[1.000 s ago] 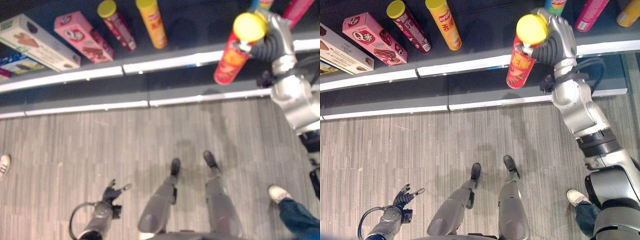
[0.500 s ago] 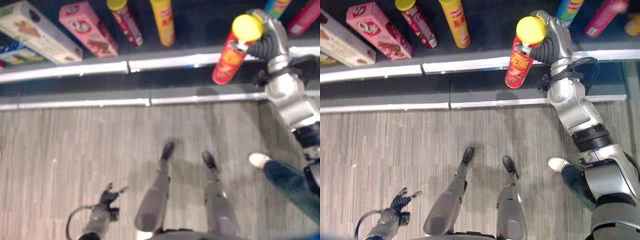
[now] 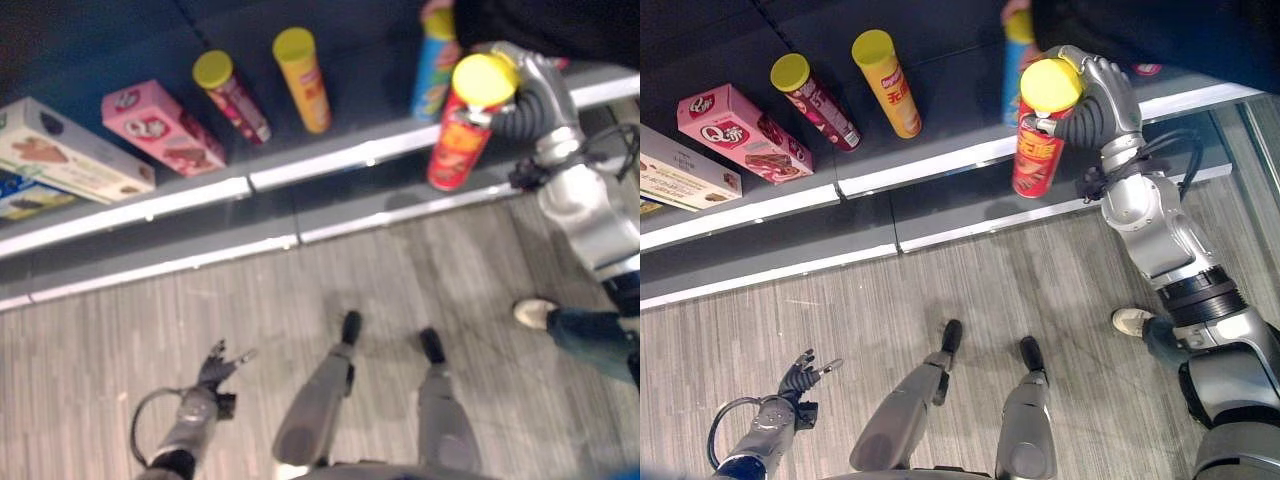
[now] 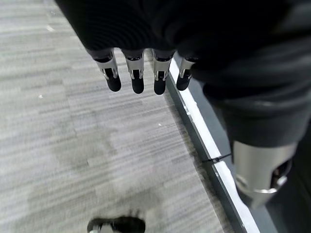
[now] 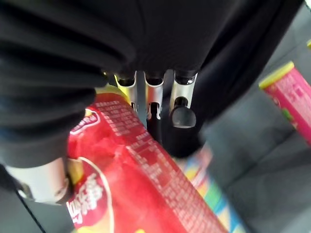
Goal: Put the goods on the table back onto the shelves and tidy them up.
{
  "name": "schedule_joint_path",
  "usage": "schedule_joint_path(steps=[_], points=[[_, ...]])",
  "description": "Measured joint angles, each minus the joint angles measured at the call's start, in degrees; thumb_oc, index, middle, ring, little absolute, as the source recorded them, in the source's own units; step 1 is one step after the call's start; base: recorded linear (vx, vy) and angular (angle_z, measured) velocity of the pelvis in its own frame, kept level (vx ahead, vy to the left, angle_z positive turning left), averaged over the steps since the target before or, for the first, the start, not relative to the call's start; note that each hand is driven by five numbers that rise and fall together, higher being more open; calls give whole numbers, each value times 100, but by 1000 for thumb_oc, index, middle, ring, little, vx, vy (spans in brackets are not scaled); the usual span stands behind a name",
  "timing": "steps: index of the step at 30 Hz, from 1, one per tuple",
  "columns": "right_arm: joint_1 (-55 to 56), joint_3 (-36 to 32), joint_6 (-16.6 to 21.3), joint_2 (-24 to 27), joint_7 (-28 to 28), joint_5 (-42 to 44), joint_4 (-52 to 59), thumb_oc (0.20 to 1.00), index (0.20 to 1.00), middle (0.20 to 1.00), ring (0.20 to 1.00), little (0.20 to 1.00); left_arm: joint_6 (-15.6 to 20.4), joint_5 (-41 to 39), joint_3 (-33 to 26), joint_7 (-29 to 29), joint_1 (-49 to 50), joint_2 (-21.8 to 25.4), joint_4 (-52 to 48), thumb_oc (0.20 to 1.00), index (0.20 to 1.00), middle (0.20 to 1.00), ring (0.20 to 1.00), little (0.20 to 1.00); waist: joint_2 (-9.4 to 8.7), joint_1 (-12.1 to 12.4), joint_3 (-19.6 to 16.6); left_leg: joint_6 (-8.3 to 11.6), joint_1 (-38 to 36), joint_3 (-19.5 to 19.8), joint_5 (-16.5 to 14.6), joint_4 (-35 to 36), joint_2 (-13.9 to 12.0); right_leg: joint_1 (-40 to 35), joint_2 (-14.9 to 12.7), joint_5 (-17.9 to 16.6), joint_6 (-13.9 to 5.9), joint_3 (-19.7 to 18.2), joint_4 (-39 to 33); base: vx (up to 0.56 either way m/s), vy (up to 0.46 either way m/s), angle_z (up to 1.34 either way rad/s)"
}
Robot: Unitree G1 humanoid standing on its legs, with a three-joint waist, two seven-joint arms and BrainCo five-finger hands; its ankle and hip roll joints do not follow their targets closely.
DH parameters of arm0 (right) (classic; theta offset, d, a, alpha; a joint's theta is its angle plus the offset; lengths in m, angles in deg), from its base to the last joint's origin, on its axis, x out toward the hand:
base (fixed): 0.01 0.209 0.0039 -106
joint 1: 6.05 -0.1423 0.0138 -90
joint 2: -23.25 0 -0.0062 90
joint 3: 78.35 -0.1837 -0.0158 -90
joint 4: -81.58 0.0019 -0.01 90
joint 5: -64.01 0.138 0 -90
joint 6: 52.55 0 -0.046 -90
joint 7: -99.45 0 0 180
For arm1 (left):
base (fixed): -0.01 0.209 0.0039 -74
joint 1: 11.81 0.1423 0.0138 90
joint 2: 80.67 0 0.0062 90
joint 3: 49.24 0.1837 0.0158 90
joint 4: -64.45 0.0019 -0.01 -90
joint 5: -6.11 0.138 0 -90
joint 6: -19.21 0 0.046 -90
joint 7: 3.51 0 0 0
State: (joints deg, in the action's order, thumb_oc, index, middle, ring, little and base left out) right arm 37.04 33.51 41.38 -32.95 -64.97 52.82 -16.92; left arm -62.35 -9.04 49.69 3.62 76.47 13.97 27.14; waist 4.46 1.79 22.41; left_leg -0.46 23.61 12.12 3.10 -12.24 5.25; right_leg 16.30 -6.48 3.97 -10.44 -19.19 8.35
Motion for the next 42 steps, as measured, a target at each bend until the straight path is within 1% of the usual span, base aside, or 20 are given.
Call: schedule_joint_path(steps=[1, 2, 4, 5, 9, 11, 16, 22, 25, 26, 28, 29, 31, 32, 34, 35, 38, 39, 40, 42], points=[[2, 2, 53, -2, -15, -3, 74, 200, 200, 200, 200, 200, -10, 3, 1, -4, -3, -7, 6, 1000, 1000, 1000, 1000, 1000, 13, -10, 4, 55, -13, 20, -19, 76, -58, 16, 46, 1, 16, 33, 2, -7, -56, 10], [-4, 2, 76, -2, -55, 0, 133, 200, 200, 200, 200, 200, -12, 7, 3, -8, -9, -11, -2, 1000, 1000, 1000, 1000, 1000, 17, -11, 6, 142, -19, 58, 46, 203, -92, 53, 64, -22, 47, 104, 4, -10, -45, 11], [-8, 12, 95, -12, -151, 2, 200, 200, 200, 200, 200, 200, -42, 14, 3, -3, 1, -5, -76, 1000, 1000, 1000, 1000, 1000, 21, 29, 5, 233, -24, 97, 86, 335, -110, 162, 97, 37, 163, 109, 113, -6, -37, 7], [-9, 25, 105, -15, -176, 6, 227, 200, 200, 200, 200, 200, -46, 50, 0, 2, 13, 4, -80, 1000, 1000, 1000, 1000, 1000, 23, 70, 6, 260, -22, 127, 105, 383, -111, 230, 102, 63, 162, 104, 193, -10, -52, 2], [-102, 194, 189, -27, -238, 15, 226, 200, 200, 200, 200, 200, -72, 63, 0, 2, 139, 21, -41, 1000, 1000, 1000, 1000, 1000, 27, 100, 5, 266, 9, 126, 152, 437, -103, 326, 106, 92, 147, 98, 299, -6, -47, 1], [-181, 332, 196, -19, -319, 18, 224, 200, 200, 200, 200, 200, -86, 61, -2, 2, 181, 23, -33, 1000, 1000, 1000, 1000, 1000, 32, 106, 3, 254, 21, 137, 162, 441, -108, 330, 105, 79, 116, 110, 296, -7, -32, 3], [-446, 735, 207, -23, -438, 117, 177, 200, 200, 200, 200, 200, -82, 61, -1, 1, 209, 37, -55, 1000, 1000, 1000, 1000, 1000, 32, 167, 3, 221, 33, 142, 189, 454, -115, 328, 105, 73, 108, 130, 258, -2, -4, 1], [-509, 744, 208, -16, -454, 119, 125, 200, 200, 200, 200, 200, -74, 61, 14, 0, 204, 46, -94, 1000, 1000, 1000, 1000, 1000, 34, 171, 1, 282, 21, 229, 252, 603, -131, 253, 105, 52, 121, 271, 105, -6, -50, 10], [-499, 734, 205, -13, -454, 119, 116, 200, 200, 200, 200, 200, -82, 64, 10, 4, 188, 49, -85, 1000, 1000, 1000, 1000, 1000, 33, 142, 2, 307, -37, 283, 283, 659, -171, 104, 117, -28, 139, 322, -91, -12, -116, 9], [-483, 734, 203, -14, -456, 118, 116, 200, 200, 200, 200, 200, -85, 64, 10, 6, 187, 47, -79, 1000, 1000, 1000, 1000, 1000, 29, 148, 3, 346, -132, 301, 321, 747, -196, -5, 114, -69, 145, 363, -192, -12, -135, 7], [-429, 724, 208, -23, -455, 118, 119, 200, 200, 200, 200, 200, -85, 64, 2, 17, 188, 63, -34, 1000, 1000, 1000, 1000, 1000, 21, 156, 2, 354, -335, 326, 327, 846, -259, -276, 135, -148, 183, 430, -425, -11, -194, 5], [-286, 604, 276, -33, -440, 118, 124, 200, 200, 200, 200, 200, -84, 65, -24, 29, 199, 74, 22, 1000, 1000, 1000, 1000, 1000, -11, 163, -9, 418, -505, 360, 370, 1000, -347, -463, 189, -234, 245, 455, -608, -6, -186, 3], [-27, 441, 297, -36, -448, 119, 179, 200, 200, 200, 200, 200, -91, 74, -117, 52, 202, 79, 167, 1000, 1000, 1000, 1000, 1000, -80, 146, -45, 509, -660, 436, 436, 1225, -461, -663, 260, -307, 279, 538, -863, -9, -124, 5], [113, 378, 300, -37, -447, 118, 230, 200, 200, 200, 200, 200, -119, 166, -215, 55, 243, 82, 290, 1000, 1000, 1000, 1000, 1000, -170, 92, -92, 555, -703, 462, 466, 1333, -601, -718, 383, -417, 374, 576, -996, -43, -91, 4], [520, 45, 317, -38, -449, 120, 325, 200, 200, 200, 200, 200, -190, 291, -234, 53, 222, 38, 399, 1000, 1000, 1000, 1000, 1000, -209, 30, -105, 612, -797, 353, 514, 1430, -684, -833, 423, -509, 485, 675, -1060, -40, -28, 14], [817, -124, 293, -37, -451, 119, 355, 200, 200, 200, 200, 200, -254, 313, -225, 47, 254, -52, 436, 1000, 1000, 1000, 1000, 1000, -224, -43, -114, 566, -886, 80, 552, 1430, -727, -948, 450, -488, 495, 731, -1048, -14, 2, 15], [1149, -339, 290, -67, -456, 116, 388, 200, 200, 200, 200, 200, -295, 541, -223, -9, 343, -192, 376, 1000, 1000, 1000, 1000, 1000, -258, -239, -171, 549, -975, -272, 560, 1436, -740, -976, 479, -386, 522, 740, -905, 59, 83, 3], [1255, -386, 287, -88, -463, 114, 394, 200, 200, 200, 200, 200, -296, 614, -223, -40, 359, -213, 351, 1000, 1000, 1000, 1000, 1000, -253, -290, -221, 513, -1000, -296, 573, 1466, -740, -990, 474, -373, 504, 739, -907, 86, 90, 1], [1440, -510, 288, -126, -478, 111, 452, 200, 200, 200, 200, 200, -331, 687, -227, -55, 363, -211, 308, 1000, 1000, 1000, 1000, 1000, -261, -303, -282, 506, -1009, -297, 573, 1479, -725, -999, 456, -364, 490, 734, -918, 92, 97, -1], [1656, -541, 290, -140, -568, 112, 456, 200, 200, 200, 200, 200, -331, 735, -238, -56, 354, -204, 267, 1000, 1000, 1000, 1000, 1000, -253, -338, -435, 451, -1082, -332, 599, 1585, -690, -1020, 404, -336, 451, 721, -917, 93, 93, -1]])
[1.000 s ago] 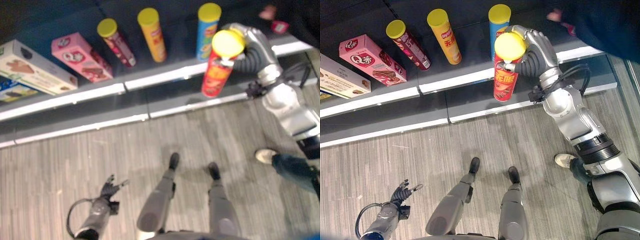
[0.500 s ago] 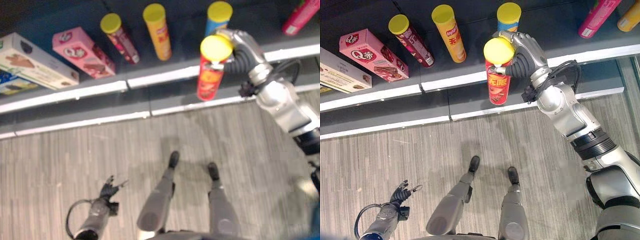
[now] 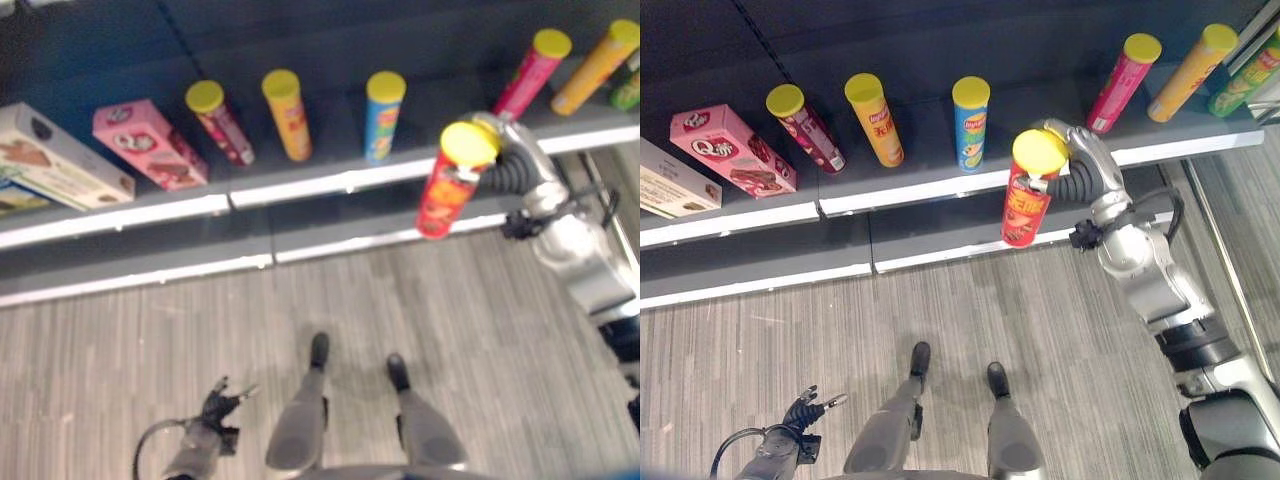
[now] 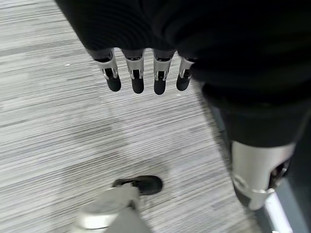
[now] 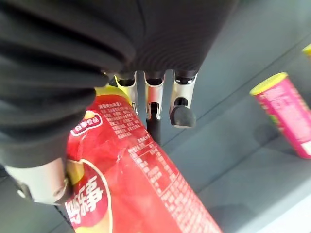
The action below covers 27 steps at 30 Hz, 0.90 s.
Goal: Put the goods on the table back onto the shelves and tidy them up.
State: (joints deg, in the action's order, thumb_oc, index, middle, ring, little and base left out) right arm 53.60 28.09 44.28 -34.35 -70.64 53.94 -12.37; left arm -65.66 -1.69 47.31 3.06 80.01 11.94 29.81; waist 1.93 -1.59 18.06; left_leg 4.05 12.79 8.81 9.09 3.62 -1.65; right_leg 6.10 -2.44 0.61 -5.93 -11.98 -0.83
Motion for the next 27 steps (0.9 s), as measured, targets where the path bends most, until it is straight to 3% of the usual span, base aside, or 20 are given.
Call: schedule_joint_path(steps=[5, 8, 11, 15, 17, 25, 27], points=[[264, -131, 0, -79, -90, 0, -6, 200, 200, 200, 200, 200, 0, 0, -25, 6, 64, 39, 86, 1000, 1000, 1000, 1000, 1000, 26, 22, -324, -157, -197, -173, 11, 136, 77, -80, -130, 30, -80, -155, -39, 18, 60, -3], [1628, -1681, 77, -424, 122, 395, -512, 200, 200, 200, 200, 200, 61, 101, 91, 0, 61, -15, -212, 1000, 1000, 1000, 1000, 1000, -76, 205, -314, -176, -573, -2, -25, 136, 103, -482, -212, 110, -174, 165, -44, 10, 39, 24], [2045, -2147, -54, -417, 211, 457, -978, 200, 200, 200, 200, 200, 89, 226, 133, -2, 191, 33, -257, 1000, 1000, 1000, 1000, 1000, -189, 111, -296, -183, -677, -153, -95, 140, 96, -535, -247, 137, -155, 152, -125, 5, 70, -23], [2254, -2136, -131, -404, 232, 454, -1037, 200, 200, 200, 200, 200, 115, 253, 129, -4, 231, 26, -243, 1000, 1000, 1000, 1000, 1000, -175, -220, -300, -184, -699, -199, -104, 142, 77, -684, -279, -91, -161, 151, -402, 11, 48, -15], [2266, -2137, -130, -403, 234, 452, -1036, 200, 200, 200, 200, 200, 126, 336, 131, -9, 219, -9, -153, 1000, 1000, 1000, 1000, 1000, -163, -271, -305, -179, -708, -222, -106, 142, 64, -688, -274, -133, -128, 146, -419, 48, 35, -4], [2237, -2100, -95, -335, 215, 333, -882, 200, 200, 200, 200, 200, 46, 674, -3, -49, 382, -198, 636, 1000, 1000, 1000, 1000, 1000, -165, -202, -310, -211, -954, -486, -205, 142, 11, -756, -276, -126, -134, -1, -380, 51, -12, -14], [2197, -1950, -88, -233, 178, 331, -826, 200, 200, 200, 200, 200, 32, 671, -26, -48, 471, -203, 643, 1000, 1000, 1000, 1000, 1000, -181, -92, -312, -204, -1046, -654, -240, 142, -50, -698, -275, -127, -134, 34, -288, 13, -51, -41]])
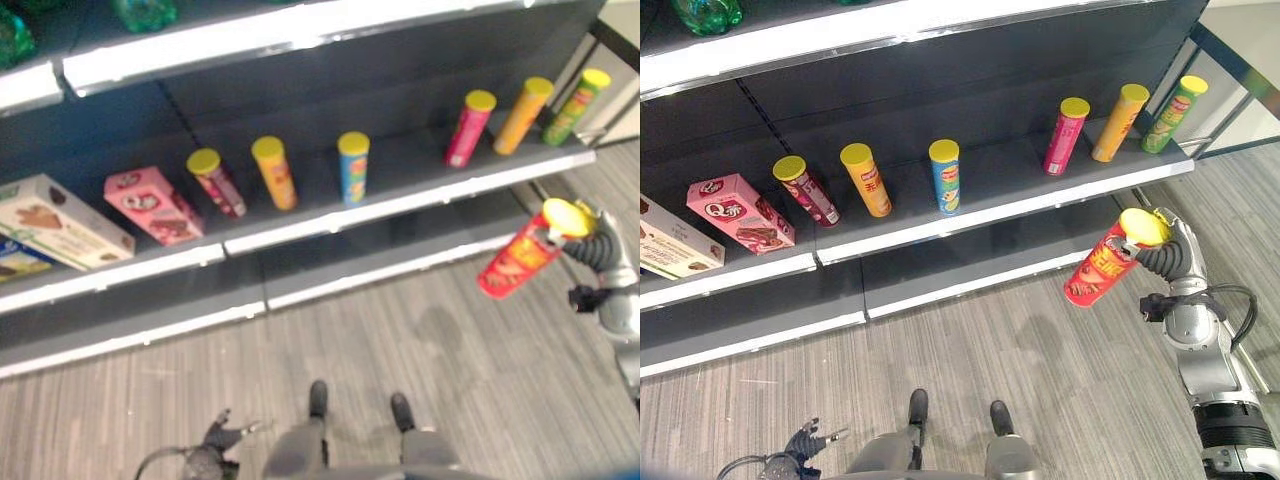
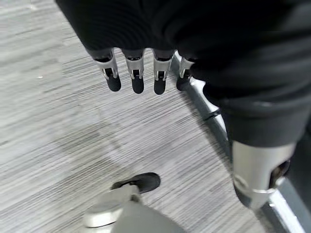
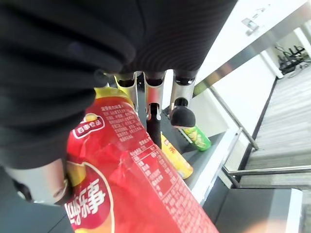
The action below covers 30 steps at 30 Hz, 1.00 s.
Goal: Put the goods on the table back onto the shelves and tidy them up.
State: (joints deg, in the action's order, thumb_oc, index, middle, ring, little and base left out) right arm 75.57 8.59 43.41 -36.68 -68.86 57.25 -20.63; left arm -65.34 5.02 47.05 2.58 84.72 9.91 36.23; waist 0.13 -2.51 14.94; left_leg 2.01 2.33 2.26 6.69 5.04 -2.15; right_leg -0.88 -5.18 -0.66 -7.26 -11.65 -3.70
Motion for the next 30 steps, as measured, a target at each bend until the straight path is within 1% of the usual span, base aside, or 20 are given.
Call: schedule_joint_path(steps=[5, 6, 7, 9, 10, 11, 12, 13, 14, 16, 17, 19, 20, 21, 22, 23, 24, 26, 28, 30], points=[[26, 38, 68, 217, -55, -4, 201, 200, 200, 200, 200, 200, -14, -55, -10, 7, 22, 12, -490, 1000, 1000, 1000, 1000, 1000, -4, -30, -3, 84, -24, 36, -14, 0, -128, -42, 74, -51, -11, 298, -55, 14, -200, -5], [22, 38, 99, 260, -62, -1, 216, 200, 200, 200, 200, 200, 4, -151, -11, -2, 20, 20, -759, 1000, 1000, 1000, 1000, 1000, -12, 9, -7, 143, -17, 47, 4, -20, -207, -20, 183, -11, 61, 319, 1, -39, -349, 9], [24, 42, 113, 274, -60, 2, 230, 200, 200, 200, 200, 200, 23, -288, -12, -15, 17, 54, -998, 1000, 1000, 1000, 1000, 1000, -49, 34, 14, 273, 127, 107, -24, -245, -263, 113, 241, 114, 267, 424, 240, -55, -345, 19], [-10, 56, 121, 292, -60, 4, 279, 200, 200, 200, 200, 200, 109, -428, 4, -58, -92, 135, -1178, 1000, 1000, 1000, 1000, 1000, -187, 113, 86, 327, 477, 386, -3, -790, -250, 289, 283, 230, 435, 546, 503, 38, -186, 18], [-55, 59, 124, 297, -61, 10, 277, 200, 200, 200, 200, 200, 95, -500, 14, -74, -187, 153, -1175, 1000, 1000, 1000, 1000, 1000, -279, 231, 195, 385, 660, 561, 29, -1198, -200, 319, 297, 287, 464, 578, 658, 228, -94, 8], [-56, 58, 125, 308, -60, 12, 287, 200, 200, 200, 200, 200, 87, -508, 26, -92, -193, 142, -1112, 1000, 1000, 1000, 1000, 1000, -274, 293, 218, 388, 774, 653, 15, -1423, -146, 271, 285, 331, 517, 595, 687, 211, -41, 22], [-44, 37, 122, 332, -56, 16, 286, 200, 200, 200, 200, 200, 83, -508, 36, -127, -197, 133, -1028, 1000, 1000, 1000, 1000, 1000, -266, 293, 233, 486, 941, 750, -165, -1640, -37, 216, 271, 337, 560, 577, 643, 359, -6, 12], [-87, 30, 112, 432, -61, 15, 327, 200, 200, 200, 200, 200, 63, -508, 58, -174, -180, 109, -987, 1000, 1000, 1000, 1000, 1000, -274, 384, 297, 473, 932, 904, -224, -1510, 142, 256, 197, 324, 572, 572, 662, 364, 21, 19], [-115, -8, 128, 465, -40, 19, 360, 200, 200, 200, 200, 200, 57, -502, 55, -190, -110, 105, -927, 1000, 1000, 1000, 1000, 1000, -152, 389, 337, 439, 1092, 808, -268, -1511, 211, 229, 189, 333, 599, 604, 627, 479, 49, 5], [-167, -11, 119, 523, -8, 20, 376, 200, 200, 200, 200, 200, 50, -499, 39, -188, -79, 106, -786, 1000, 1000, 1000, 1000, 1000, -36, 432, 359, 434, 1230, 648, -272, -916, 324, 297, 91, 325, 607, 581, 488, 410, 120, 3], [-228, 10, 119, 538, -4, 19, 393, 200, 200, 200, 200, 200, 40, -493, 24, -186, -20, 103, -729, 1000, 1000, 1000, 1000, 1000, 40, 523, 364, 431, 1234, 680, -272, -643, 332, 370, 75, 330, 600, 457, 484, 462, 160, -36], [-295, 44, 110, 544, -32, 13, 625, 200, 200, 200, 200, 200, 6, -442, -30, -177, 127, 4, -529, 1000, 1000, 1000, 1000, 1000, 324, 710, 377, 273, 982, 885, -409, -492, 259, 351, 95, 369, 451, 73, 475, 449, 158, -78], [-220, 45, 110, 511, -65, 8, 833, 200, 200, 200, 200, 200, -18, -382, -111, -183, 182, -42, -285, 1000, 1000, 1000, 1000, 1000, 330, 722, 400, 189, 971, 760, -355, -647, 380, 288, -32, 460, 372, -48, 515, 288, 110, -75], [-170, 49, 127, 515, -100, 5, 1007, 200, 200, 200, 200, 200, -49, -375, -179, -174, 239, -48, -285, 1000, 1000, 1000, 1000, 1000, 339, 751, 396, 11, 959, 487, -226, -719, 377, 300, -95, 545, 313, -18, 603, 257, 102, -43], [-136, 51, 152, 504, -131, 5, 1160, 200, 200, 200, 200, 200, -38, -362, -192, -173, 300, 22, -320, 1000, 1000, 1000, 1000, 1000, 290, 742, 414, -156, 960, 354, -137, -832, 444, 266, -200, 612, 271, -42, 670, 215, 71, -28], [-89, 49, 214, 513, -167, -5, 1306, 200, 200, 200, 200, 200, -30, -264, -231, -168, 253, 131, -334, 1000, 1000, 1000, 1000, 1000, 183, 732, 437, -330, 938, 298, -291, -945, 612, 323, -353, 761, 166, -38, 1040, 305, 100, 2], [-74, 46, 225, 517, -228, -10, 1368, 200, 200, 200, 200, 200, -25, -226, -232, -168, 173, 218, -374, 1000, 1000, 1000, 1000, 1000, 124, 727, 437, -412, 806, 259, -172, -921, 689, 507, -411, 980, 13, -48, 1687, 255, 70, 16], [-68, 47, 228, 519, -251, -19, 1389, 200, 200, 200, 200, 200, 29, -226, -226, -172, 149, 307, -557, 1000, 1000, 1000, 1000, 1000, 59, 714, 428, -511, 721, 275, -259, -961, 770, 548, -451, 1029, 3, -88, 2028, 202, 38, 15], [-119, 48, 240, 532, -291, -110, 1395, 200, 200, 200, 200, 200, 65, -227, -169, -174, 23, 394, -572, 1000, 1000, 1000, 1000, 1000, 1, 696, 433, -580, 623, 365, -355, -1033, 833, 892, -322, 1065, -80, -400, 2993, 187, -16, 19], [-173, 57, 243, 542, -310, -113, 1388, 200, 200, 200, 200, 200, 81, -230, -174, -173, 11, 415, -640, 1000, 1000, 1000, 1000, 1000, -23, 731, 428, -613, 557, 382, -401, -1015, 822, 916, -300, 1067, -81, -519, 3073, 204, -54, 6]])
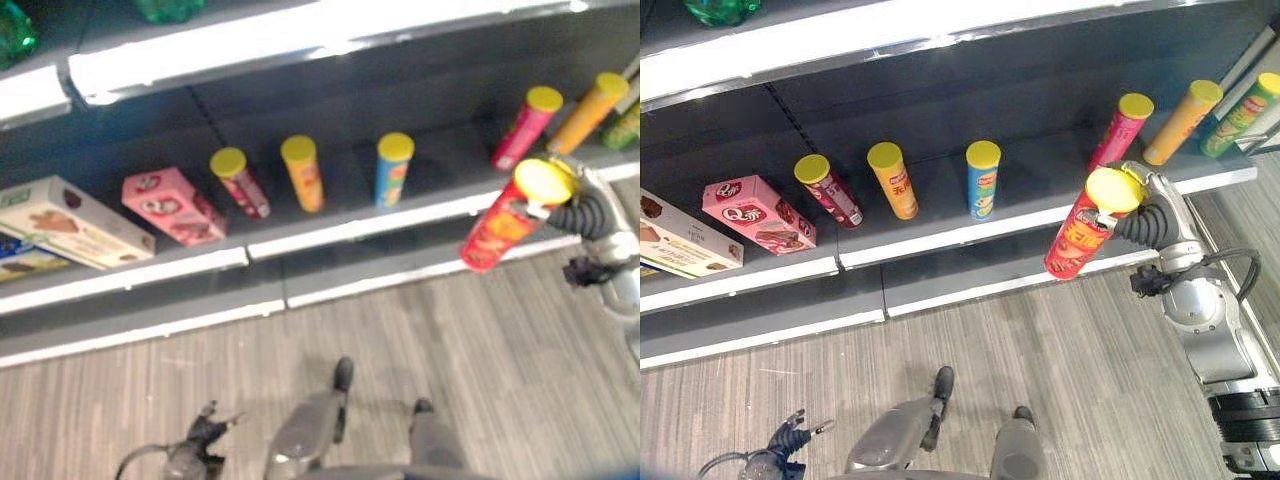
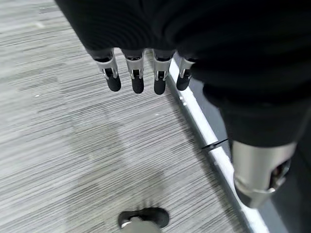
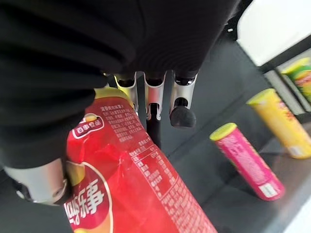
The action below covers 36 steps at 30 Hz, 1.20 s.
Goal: Put the goods on the table back onto the shelves and tidy them up.
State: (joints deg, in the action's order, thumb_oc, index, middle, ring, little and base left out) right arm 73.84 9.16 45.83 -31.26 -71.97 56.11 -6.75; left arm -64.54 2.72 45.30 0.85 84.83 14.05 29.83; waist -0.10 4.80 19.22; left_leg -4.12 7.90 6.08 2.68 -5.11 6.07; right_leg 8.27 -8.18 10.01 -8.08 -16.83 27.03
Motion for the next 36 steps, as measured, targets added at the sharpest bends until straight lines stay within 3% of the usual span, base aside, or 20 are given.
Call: schedule_joint_path(steps=[3, 4, 5, 6, 9, 10, 11, 12, 13, 14, 15, 16, 19, 22, 26, 27, 28, 29, 30, 36], points=[[-106, 12, 5, 28, 0, -4, -17, 200, 200, 200, 200, 200, 1, -10, -3, -1, -8, -20, -87, 1000, 1000, 1000, 1000, 1000, -10, 3, 4, -2, 4, -2, 1, 0, 4, -241, -65, 12, 13, 39, -527, 328, -181, -10], [-233, 161, 17, 58, -3, -4, -74, 200, 200, 200, 200, 200, 6, -43, -51, 7, -60, -41, -131, 1000, 1000, 1000, 1000, 1000, 49, -5, 21, -93, -53, 200, -137, 94, -127, 11, 110, 287, 71, 265, -386, 377, -274, -20], [-228, 196, 71, 130, -19, -5, -65, 200, 200, 200, 200, 200, -4, -52, -65, 7, -141, -67, -118, 1000, 1000, 1000, 1000, 1000, 211, -35, 85, -17, -19, 273, -147, 67, -369, 188, 439, 403, 126, 306, -567, 362, -298, 5], [-139, 188, 95, 163, -35, -4, -44, 200, 200, 200, 200, 200, 20, -51, -63, 3, -236, -59, -117, 1000, 1000, 1000, 1000, 1000, 291, -218, 92, 206, -6, 513, -84, 76, -500, 313, 749, 227, 142, 287, -1108, 367, -307, 58], [470, -89, 95, 185, 15, -21, 137, 200, 200, 200, 200, 200, 44, -51, -63, 2, -526, -74, -53, 1000, 1000, 1000, 1000, 1000, 151, -739, 62, 415, -20, 1419, -192, 115, -296, 395, 866, -577, -45, 51, -2255, 307, -354, 154], [818, -249, 100, 155, 44, -63, 183, 200, 200, 200, 200, 200, 93, -50, 0, 4, -520, -129, -134, 1000, 1000, 1000, 1000, 1000, 103, -796, 25, 386, -28, 1657, -252, 98, -233, 368, 790, -1090, 27, 174, -2156, 209, -365, 168], [927, -271, 33, 157, 34, -122, 210, 200, 200, 200, 200, 200, 80, -63, 56, -1, -495, -193, -261, 1000, 1000, 1000, 1000, 1000, 23, -861, 42, 389, -58, 1707, -426, 113, -266, 464, 799, -1124, 199, 380, -1868, 155, -309, 136], [960, -273, 6, 207, 36, -140, 276, 200, 200, 200, 200, 200, 68, -111, 129, -15, -445, -222, -336, 1000, 1000, 1000, 1000, 1000, 12, -860, 39, 372, -70, 1628, -671, 97, -287, 503, 730, -1216, 435, 661, -1780, 57, -216, 109], [956, -321, -10, 196, 41, -163, 291, 200, 200, 200, 200, 200, 55, -197, 193, -17, -452, -285, -310, 1000, 1000, 1000, 1000, 1000, -5, -896, 52, 491, 44, 1597, -699, -175, -257, 510, 672, -1211, 453, 829, -1787, 68, -204, 91], [935, -355, -24, 200, 55, -169, 298, 200, 200, 200, 200, 200, 49, -276, 202, -15, -374, -385, -325, 1000, 1000, 1000, 1000, 1000, -37, -868, 56, 547, 182, 1288, -719, -889, -265, 499, 652, -1168, 542, 914, -1802, 50, -121, 69], [921, -375, -19, 202, 60, -168, 310, 200, 200, 200, 200, 200, 47, -280, 197, -14, -312, -408, -339, 1000, 1000, 1000, 1000, 1000, -32, -845, 54, 573, 194, 1151, -735, -1013, -300, 493, 637, -1184, 577, 998, -1807, 106, -78, 75], [933, -502, -22, 201, 85, -167, 314, 200, 200, 200, 200, 200, 36, -298, 207, -15, -226, -443, -370, 1000, 1000, 1000, 1000, 1000, -5, -924, 33, 584, 189, 617, -731, -863, -509, 472, 628, -1200, 607, 1165, -1934, 110, 8, 73], [812, -661, -38, 195, 195, -168, 183, 200, 200, 200, 200, 200, 17, -295, 222, -29, -176, -439, -361, 1000, 1000, 1000, 1000, 1000, 8, -921, 39, 615, 157, 105, -708, -106, -603, 460, 613, -1381, 490, 1055, -2318, 178, 28, 69], [538, -662, -38, 232, 216, -210, -17, 200, 200, 200, 200, 200, 10, -290, 221, -74, -73, -437, -357, 1000, 1000, 1000, 1000, 1000, 149, -728, 38, 630, 61, 103, -684, 641, -580, 402, 771, -1830, 292, 796, -2897, 105, 104, 17], [-127, -413, -39, 251, 381, -316, -124, 200, 200, 200, 200, 200, -3, -281, 276, -72, 59, -437, -313, 1000, 1000, 1000, 1000, 1000, 196, -552, 196, 550, 139, -227, -528, 801, -439, 900, 841, -1785, 308, 457, -2899, 49, 144, -64], [-320, -369, -37, 257, 405, -350, -148, 200, 200, 200, 200, 200, -1, -274, 349, -63, 59, -459, -347, 1000, 1000, 1000, 1000, 1000, 319, -514, 282, 465, 248, -427, -425, 788, -483, 1011, 817, -1601, 128, 536, -2921, 14, 111, -86], [-458, -324, -37, 273, 454, -348, -183, 200, 200, 200, 200, 200, 13, -272, 443, -53, 68, -433, -415, 1000, 1000, 1000, 1000, 1000, 422, -445, 335, 349, 317, -594, -296, 792, -593, 1185, 892, -1549, 178, 570, -2744, -7, 60, -100], [-720, -217, -39, 313, 510, -357, -247, 200, 200, 200, 200, 200, 24, -272, 462, -28, 112, -361, -634, 1000, 1000, 1000, 1000, 1000, 538, -401, 421, 332, 521, -842, -48, 735, -705, 1635, 960, -1414, 408, 689, -1830, -2, 48, -62], [-751, -208, -33, 378, 578, -390, -267, 200, 200, 200, 200, 200, 65, -273, 438, -9, 120, -233, -755, 1000, 1000, 1000, 1000, 1000, 435, -450, 458, 336, 626, -837, -49, 666, -476, 1698, 686, -1071, 389, 586, -1483, -19, 40, -54], [-1578, 660, -138, 820, 796, -450, -685, 200, 200, 200, 200, 200, 202, -452, 445, 45, 43, -206, -840, 1000, 1000, 1000, 1000, 1000, 559, -457, 603, 393, 1017, -827, 177, 595, -402, 1903, 629, -1592, 328, 482, -2049, -28, 12, -22]])
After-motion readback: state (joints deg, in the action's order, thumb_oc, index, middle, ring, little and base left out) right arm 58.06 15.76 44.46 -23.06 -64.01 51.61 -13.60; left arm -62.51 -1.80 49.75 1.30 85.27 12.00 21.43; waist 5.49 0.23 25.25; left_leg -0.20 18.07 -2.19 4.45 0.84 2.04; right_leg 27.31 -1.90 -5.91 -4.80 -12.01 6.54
